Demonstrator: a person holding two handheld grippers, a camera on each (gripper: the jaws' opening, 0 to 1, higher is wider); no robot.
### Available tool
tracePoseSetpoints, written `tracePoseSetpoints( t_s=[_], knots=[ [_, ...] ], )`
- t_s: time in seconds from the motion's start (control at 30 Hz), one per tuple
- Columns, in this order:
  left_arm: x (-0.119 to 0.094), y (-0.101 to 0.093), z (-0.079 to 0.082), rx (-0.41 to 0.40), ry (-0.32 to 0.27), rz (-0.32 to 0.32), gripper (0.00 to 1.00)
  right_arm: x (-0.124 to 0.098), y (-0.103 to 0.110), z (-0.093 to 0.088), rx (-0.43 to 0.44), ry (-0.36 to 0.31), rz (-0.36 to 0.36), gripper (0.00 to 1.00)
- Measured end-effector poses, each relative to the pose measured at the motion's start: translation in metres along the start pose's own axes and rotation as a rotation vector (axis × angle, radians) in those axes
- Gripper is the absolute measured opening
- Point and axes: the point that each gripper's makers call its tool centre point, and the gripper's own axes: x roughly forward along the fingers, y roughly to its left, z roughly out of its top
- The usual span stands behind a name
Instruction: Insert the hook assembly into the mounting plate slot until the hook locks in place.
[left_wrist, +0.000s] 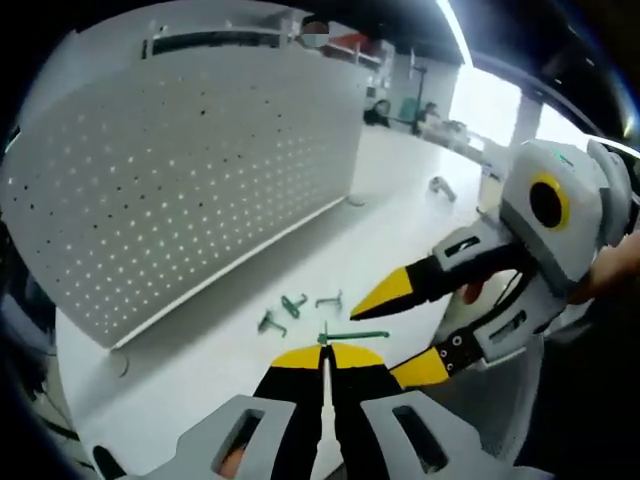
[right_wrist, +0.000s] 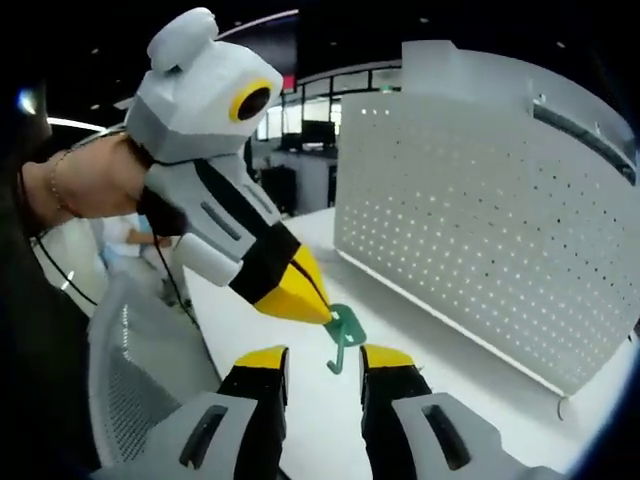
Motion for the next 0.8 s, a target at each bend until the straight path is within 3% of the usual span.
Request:
tracePoseSetpoints(
  t_s=[0.8],
  knots=[
    [-0.0074, -0.0050, 0.0012, -0.065, -0.001, -0.030, 0.01, -0.0009, 0.0003, 0.0052, -0.081, -0.012, -0.017, 0.09]
  ],
)
